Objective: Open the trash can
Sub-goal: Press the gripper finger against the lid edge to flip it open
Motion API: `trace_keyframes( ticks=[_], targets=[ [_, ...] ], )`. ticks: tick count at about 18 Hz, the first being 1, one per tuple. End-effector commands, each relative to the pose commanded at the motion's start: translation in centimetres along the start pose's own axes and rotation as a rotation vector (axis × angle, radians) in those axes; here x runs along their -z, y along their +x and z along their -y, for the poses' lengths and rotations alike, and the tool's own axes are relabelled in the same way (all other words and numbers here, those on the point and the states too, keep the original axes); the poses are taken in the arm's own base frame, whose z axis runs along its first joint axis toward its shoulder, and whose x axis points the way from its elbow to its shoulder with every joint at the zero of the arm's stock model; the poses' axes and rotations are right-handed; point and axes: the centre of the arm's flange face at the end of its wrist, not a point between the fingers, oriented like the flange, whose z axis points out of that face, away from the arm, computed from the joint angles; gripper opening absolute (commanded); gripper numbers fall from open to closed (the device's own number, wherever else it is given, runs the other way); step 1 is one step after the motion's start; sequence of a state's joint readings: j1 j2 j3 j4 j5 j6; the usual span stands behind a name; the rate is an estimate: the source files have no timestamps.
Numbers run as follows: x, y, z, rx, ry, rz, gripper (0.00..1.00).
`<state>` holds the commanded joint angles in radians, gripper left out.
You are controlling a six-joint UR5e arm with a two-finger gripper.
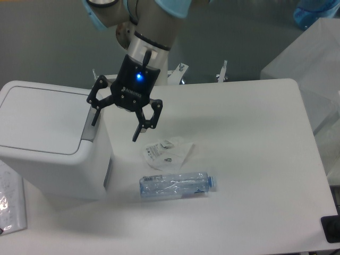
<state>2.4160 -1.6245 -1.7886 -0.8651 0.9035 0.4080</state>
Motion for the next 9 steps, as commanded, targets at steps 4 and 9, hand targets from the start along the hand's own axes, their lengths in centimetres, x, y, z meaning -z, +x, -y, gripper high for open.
trace_keyframes(
  ticks=[4,9],
  targets=[
    [-0.07,-0.05,-0.02,0.001,-0.001,0.0,1.0],
    [-0.23,-0.22,0.0,-0.001,-0.003,0.0,1.0]
  ],
)
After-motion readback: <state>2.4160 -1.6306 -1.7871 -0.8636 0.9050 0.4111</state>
